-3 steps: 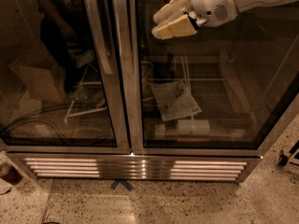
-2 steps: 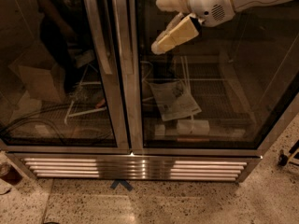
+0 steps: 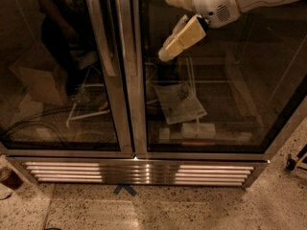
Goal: Place 7up can into top drawer
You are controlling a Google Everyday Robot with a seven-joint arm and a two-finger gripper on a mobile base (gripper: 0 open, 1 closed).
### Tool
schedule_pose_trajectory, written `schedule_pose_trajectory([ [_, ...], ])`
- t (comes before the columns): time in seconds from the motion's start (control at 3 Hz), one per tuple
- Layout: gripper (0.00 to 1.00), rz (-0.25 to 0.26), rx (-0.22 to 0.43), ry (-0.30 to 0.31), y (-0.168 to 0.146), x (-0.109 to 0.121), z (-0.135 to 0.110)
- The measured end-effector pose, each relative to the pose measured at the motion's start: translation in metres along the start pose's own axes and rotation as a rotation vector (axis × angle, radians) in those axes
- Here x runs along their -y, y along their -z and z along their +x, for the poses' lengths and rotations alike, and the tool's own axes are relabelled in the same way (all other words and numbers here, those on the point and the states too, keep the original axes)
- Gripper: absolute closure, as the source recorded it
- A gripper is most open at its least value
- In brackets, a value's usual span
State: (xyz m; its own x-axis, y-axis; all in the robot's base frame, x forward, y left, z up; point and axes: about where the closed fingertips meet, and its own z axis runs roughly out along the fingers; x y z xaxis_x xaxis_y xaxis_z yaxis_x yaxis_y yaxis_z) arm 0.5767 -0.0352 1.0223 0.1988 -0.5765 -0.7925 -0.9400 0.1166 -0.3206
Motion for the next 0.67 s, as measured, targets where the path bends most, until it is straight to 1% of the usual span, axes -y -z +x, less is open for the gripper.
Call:
schedule_pose_trajectory([
  [0.33,0.19,0.001,-0.002,-0.002,-0.0013,0.0004,0.0],
  [0.67,0.2,0.003,-0.006,-0.004,-0.0018,0.0005,-0.0001],
])
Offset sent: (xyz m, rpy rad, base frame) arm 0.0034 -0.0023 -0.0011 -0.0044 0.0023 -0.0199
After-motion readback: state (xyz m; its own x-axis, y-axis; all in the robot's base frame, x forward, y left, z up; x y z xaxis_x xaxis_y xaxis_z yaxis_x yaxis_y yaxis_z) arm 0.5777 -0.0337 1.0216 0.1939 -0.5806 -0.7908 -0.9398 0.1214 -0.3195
